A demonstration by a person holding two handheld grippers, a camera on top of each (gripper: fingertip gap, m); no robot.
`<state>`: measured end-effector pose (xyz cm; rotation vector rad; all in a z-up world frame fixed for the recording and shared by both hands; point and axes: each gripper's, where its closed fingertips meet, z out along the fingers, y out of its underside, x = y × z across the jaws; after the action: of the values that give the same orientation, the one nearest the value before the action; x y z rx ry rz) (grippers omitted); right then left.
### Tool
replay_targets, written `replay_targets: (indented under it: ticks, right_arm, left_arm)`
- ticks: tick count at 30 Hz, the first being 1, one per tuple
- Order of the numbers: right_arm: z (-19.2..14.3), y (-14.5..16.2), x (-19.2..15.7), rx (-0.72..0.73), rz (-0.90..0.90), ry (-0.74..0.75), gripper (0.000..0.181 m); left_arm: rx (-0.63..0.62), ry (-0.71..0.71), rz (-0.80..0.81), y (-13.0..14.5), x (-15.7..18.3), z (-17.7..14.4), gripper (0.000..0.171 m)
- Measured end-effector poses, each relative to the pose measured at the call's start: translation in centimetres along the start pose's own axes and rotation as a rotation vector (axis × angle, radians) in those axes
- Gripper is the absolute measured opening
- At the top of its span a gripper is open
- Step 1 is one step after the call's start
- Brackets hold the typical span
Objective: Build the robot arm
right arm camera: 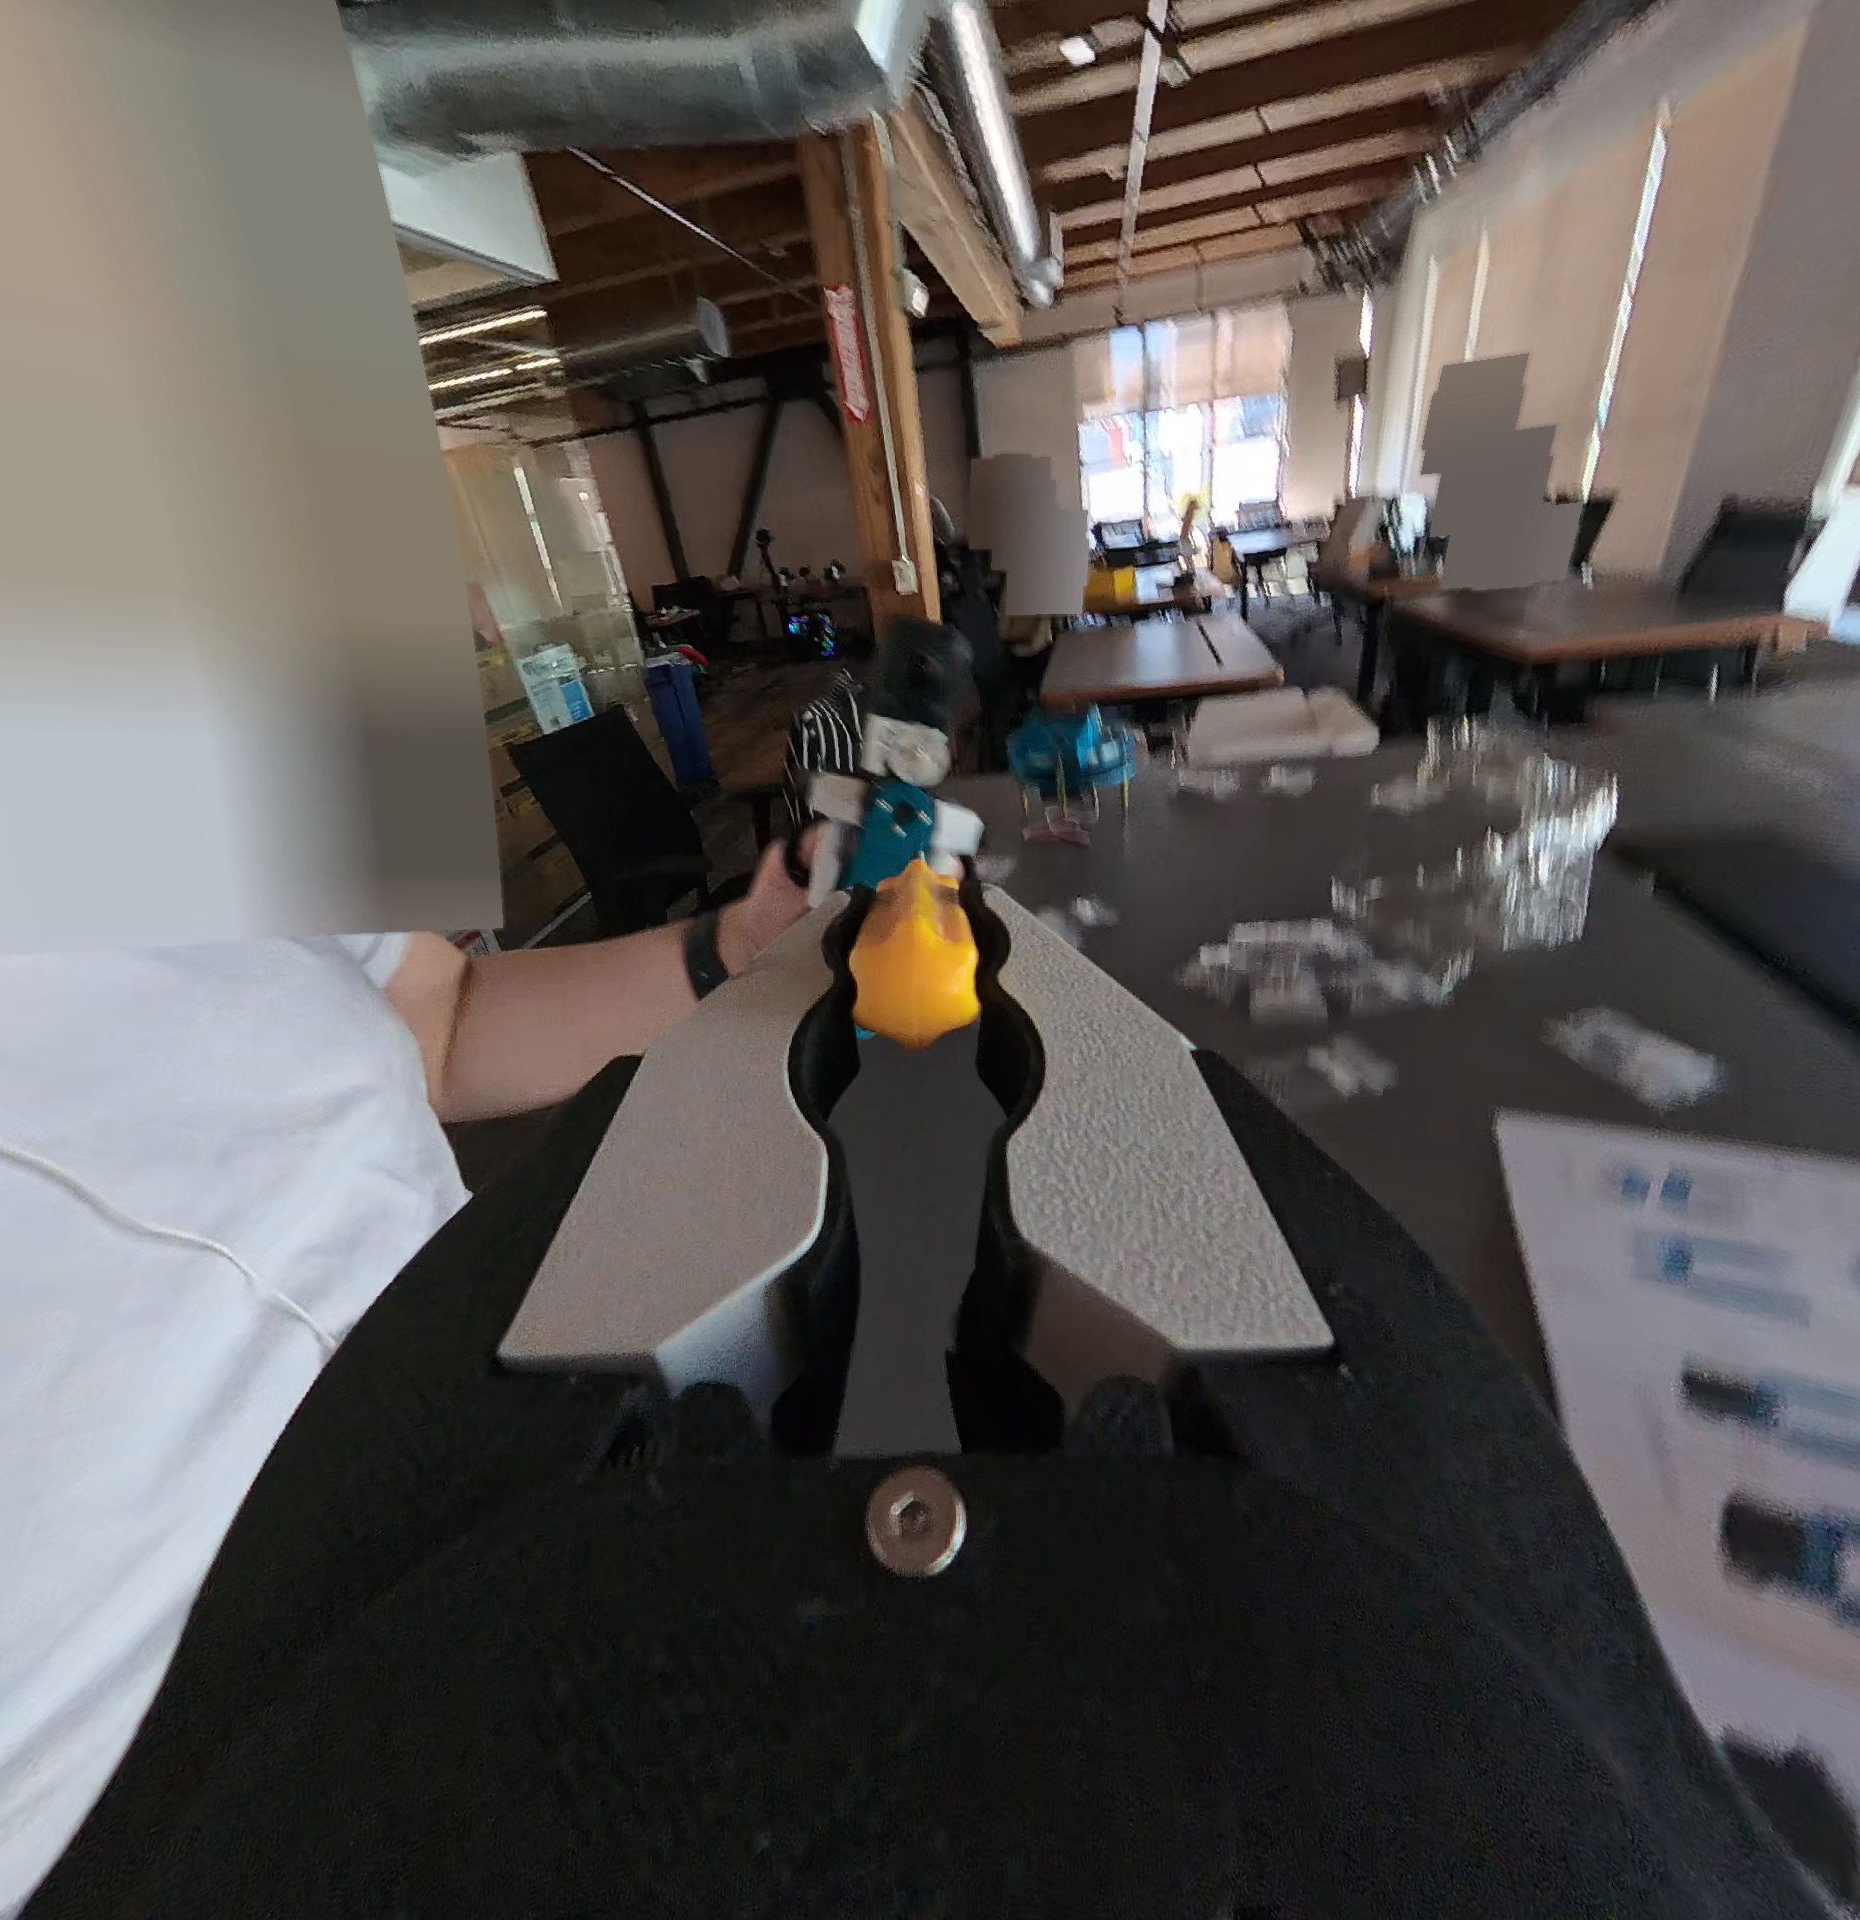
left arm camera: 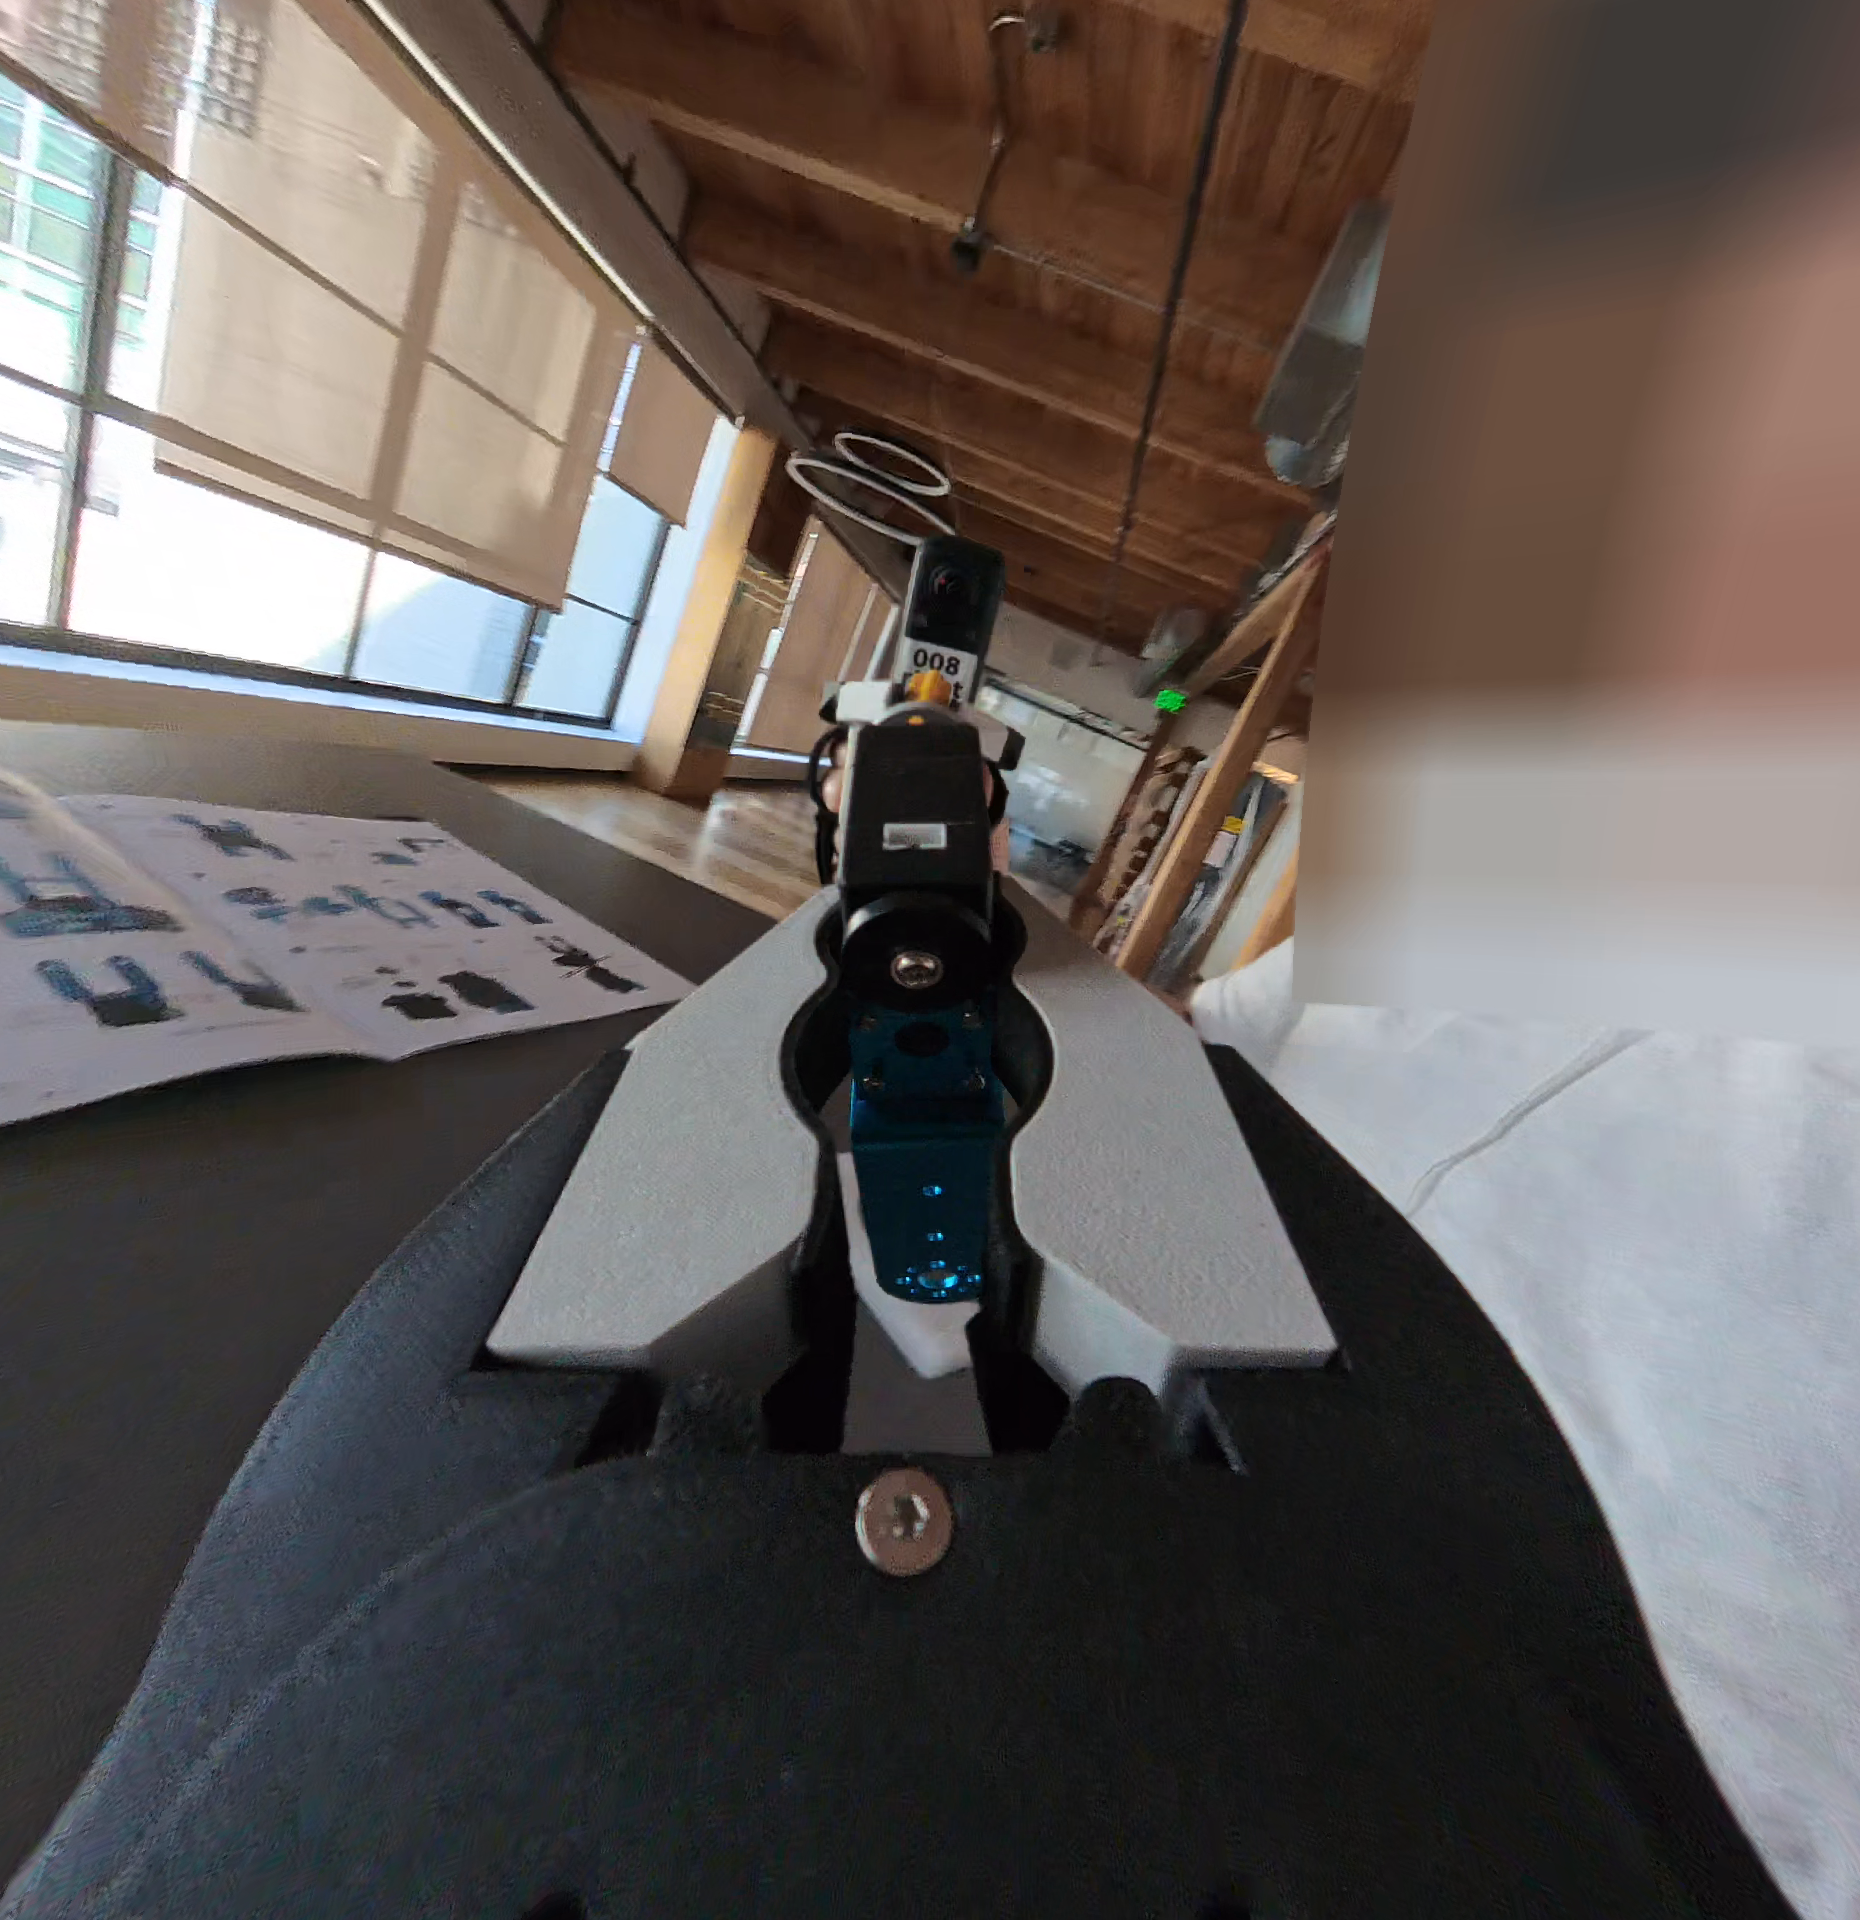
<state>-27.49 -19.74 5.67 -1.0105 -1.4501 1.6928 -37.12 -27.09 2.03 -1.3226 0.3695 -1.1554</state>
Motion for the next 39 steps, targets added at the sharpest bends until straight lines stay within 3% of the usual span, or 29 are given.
replay_targets:
  ticks: [3,7,10,19,32,39]
  right_arm:
    - [0.3,-5.5,-3.6,0.033,-0.181,-0.07,0.017]
    - [1.5,-7.4,-6.9,0.002,-0.404,-0.051,0.016]
    - [2.4,-6.2,-8.5,-0.083,-0.446,-0.097,0.017]
    - [2.6,-5.7,-8.7,-0.1,-0.419,-0.131,0.017]
    - [2.9,-5.2,-8.9,-0.098,-0.4,-0.164,0.017]
    - [1.9,-3.9,-8.3,-0.158,-0.471,-0.187,0.017]
  left_arm:
    - [0.004,0.189,-0.096,-2.8,2.0,1.6,0.021]
    - [0.002,0.348,-0.195,-3.5,4.9,3.9,0.021]
    - [-0.025,0.354,-0.202,-2.6,6.2,4.6,0.021]
    - [-0.066,0.324,-0.19,-2.5,8.4,4.0,0.021]
    - [-0.083,0.294,-0.178,-2.0,8.5,3.7,0.021]
    - [-0.158,0.263,-0.3,-0.7,7.8,4.1,0.021]
